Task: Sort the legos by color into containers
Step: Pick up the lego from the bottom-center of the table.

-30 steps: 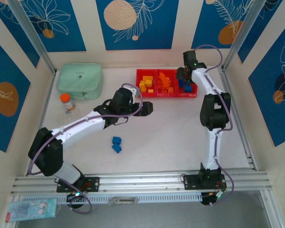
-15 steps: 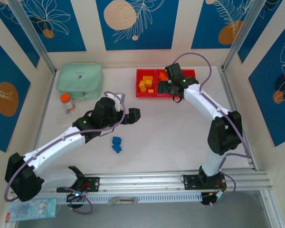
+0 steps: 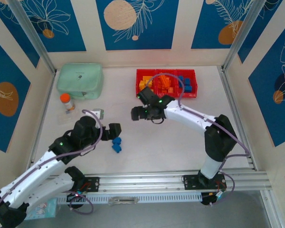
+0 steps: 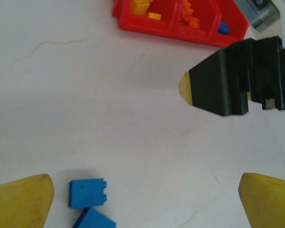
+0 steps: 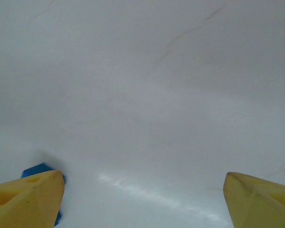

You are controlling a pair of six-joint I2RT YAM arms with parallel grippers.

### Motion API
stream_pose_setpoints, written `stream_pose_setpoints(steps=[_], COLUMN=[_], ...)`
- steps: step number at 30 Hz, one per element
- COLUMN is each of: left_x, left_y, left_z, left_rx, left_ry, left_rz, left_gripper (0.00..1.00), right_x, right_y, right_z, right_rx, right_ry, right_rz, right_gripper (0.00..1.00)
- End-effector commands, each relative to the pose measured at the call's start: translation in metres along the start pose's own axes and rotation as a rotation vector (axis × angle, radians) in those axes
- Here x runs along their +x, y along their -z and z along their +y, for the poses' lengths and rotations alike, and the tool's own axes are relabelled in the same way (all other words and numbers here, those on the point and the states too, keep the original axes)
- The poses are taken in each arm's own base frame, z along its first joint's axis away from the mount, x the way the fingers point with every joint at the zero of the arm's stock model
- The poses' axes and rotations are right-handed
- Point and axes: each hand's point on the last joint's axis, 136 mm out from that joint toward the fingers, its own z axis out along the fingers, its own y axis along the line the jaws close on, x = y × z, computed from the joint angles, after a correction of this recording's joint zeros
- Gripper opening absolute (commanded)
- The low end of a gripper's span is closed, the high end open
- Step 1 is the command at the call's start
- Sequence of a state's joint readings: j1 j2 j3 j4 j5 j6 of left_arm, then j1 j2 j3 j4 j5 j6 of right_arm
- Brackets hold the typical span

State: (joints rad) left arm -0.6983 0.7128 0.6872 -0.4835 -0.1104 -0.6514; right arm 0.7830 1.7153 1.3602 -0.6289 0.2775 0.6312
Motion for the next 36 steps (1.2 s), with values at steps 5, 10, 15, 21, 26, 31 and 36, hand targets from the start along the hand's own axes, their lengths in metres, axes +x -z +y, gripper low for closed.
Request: stream_pose_setpoints(steps=[5,10,15,21,26,31,36], left_x=[0.016,0.016,0.017,0.019,0.021,0.022,0.023], left_y=[0.018,0.030,0.035,0.037,0.037,0.034,0.031], left_z=[0.034,0.042,0.045,0.048,0.049,0.048,0.047], left_rx=[-0.099,-0.127,-0.136,-0.136,-0.135,-0.132,-0.124], left_ry=[0.071,0.076,0.077,0.090,0.098,0.103,0.107], left_rz=[-0.020,-0.035,-0.042,-0.050,-0.048,-0.046,-0.039], left_gripper=[0.99,0.99,0.99,0.99,0.99,0.99,0.99], right_x=[0.038,0.058,0.072,0.077,0.084,0.091,0.095], right_y=[-0.036,-0.055,-0.070,-0.086,-0.097,-0.096,-0.085], right_z=[0.052,0.079,0.100,0.114,0.109,0.097,0.081], right_rx=[-0.043,-0.063,-0.076,-0.072,-0.009,0.046,0.121], right_ry=[-0.039,-0.060,-0.047,-0.031,-0.001,0.006,0.041], right_rz=[0.108,0.157,0.196,0.211,0.217,0.227,0.211], right_gripper=[0.89,0.89,0.89,0.89,0.89,0.84,0.75])
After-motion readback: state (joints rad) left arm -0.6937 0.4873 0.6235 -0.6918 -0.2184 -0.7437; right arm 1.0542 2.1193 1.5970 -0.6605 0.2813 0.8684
